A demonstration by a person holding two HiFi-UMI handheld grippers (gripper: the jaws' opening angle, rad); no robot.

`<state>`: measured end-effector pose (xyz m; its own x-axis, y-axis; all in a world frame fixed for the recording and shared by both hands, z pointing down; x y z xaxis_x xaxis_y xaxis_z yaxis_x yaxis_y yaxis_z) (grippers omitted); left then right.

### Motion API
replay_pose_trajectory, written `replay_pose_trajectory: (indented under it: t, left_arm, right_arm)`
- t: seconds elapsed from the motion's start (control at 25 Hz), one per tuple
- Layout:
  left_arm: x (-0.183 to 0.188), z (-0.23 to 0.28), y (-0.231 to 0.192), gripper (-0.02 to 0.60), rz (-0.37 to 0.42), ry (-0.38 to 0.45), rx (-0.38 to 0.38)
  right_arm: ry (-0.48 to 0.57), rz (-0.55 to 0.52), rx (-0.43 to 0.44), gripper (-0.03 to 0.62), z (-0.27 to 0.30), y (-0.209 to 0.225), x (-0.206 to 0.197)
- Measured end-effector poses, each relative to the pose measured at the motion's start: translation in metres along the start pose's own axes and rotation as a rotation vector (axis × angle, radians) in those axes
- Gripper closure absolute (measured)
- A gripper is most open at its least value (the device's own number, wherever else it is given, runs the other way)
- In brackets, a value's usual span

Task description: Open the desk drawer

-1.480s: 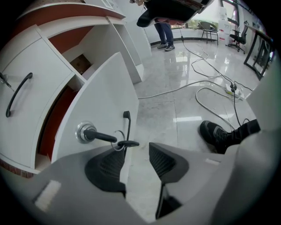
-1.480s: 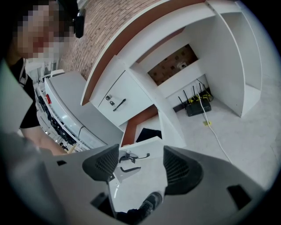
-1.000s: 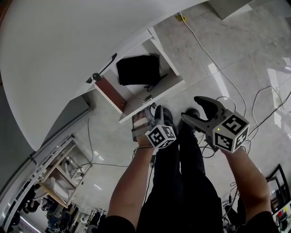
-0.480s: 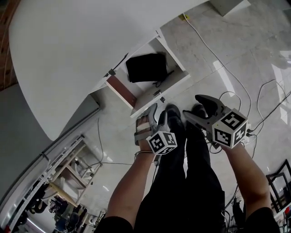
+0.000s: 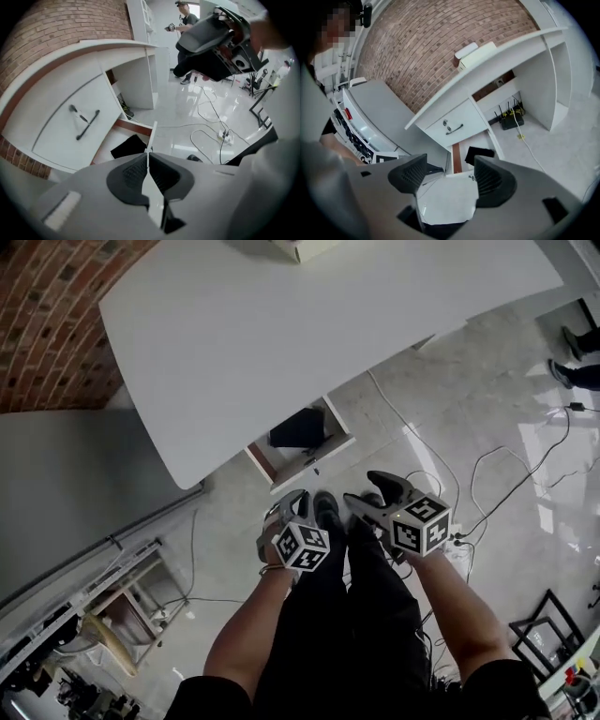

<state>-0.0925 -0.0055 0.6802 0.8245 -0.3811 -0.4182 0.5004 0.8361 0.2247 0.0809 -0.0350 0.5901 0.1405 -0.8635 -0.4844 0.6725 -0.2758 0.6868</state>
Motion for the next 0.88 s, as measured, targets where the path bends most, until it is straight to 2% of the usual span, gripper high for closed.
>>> replay_pose_trajectory:
  t: [0.2,0.44,0.72,0.88]
  left_arm:
    - [0.031,-0.067,-0.04,0.566,-0.065,0.028,-0.027]
    - [0.052,-0.113,-0.074,0.569,-0.129,0.03,-0.078]
    - [0.073,-0.153,-0.09,0.569,-0.216,0.104,-0.128]
    - [0.094,-0.169,-0.096,0.569,-0.201,0.146,-0.133]
  right_arm:
    - [0.082,-0.006,0.002,0.27,-0.033,-0.067,0.042]
    - [0.136,-0.047,-0.017,0.27,-0.068,-0.113,0.077]
    - [0.159,-0.081,-0.053,0.27,-0.106,-0.138,0.095]
    - [0.184,-0.069,-0.053,0.27,-0.128,-0.14,0.104]
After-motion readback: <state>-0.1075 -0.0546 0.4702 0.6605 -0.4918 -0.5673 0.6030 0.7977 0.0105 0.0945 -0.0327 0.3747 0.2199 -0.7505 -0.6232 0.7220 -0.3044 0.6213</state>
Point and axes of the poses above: the fingertips, and each gripper's own axes: z forward along the fingers, y to its right, x out of its top, the point moved 7 cm from there along -z, backward along the fingers, and after that the axes turned 10 degrees about z, right-handed, at the moved point
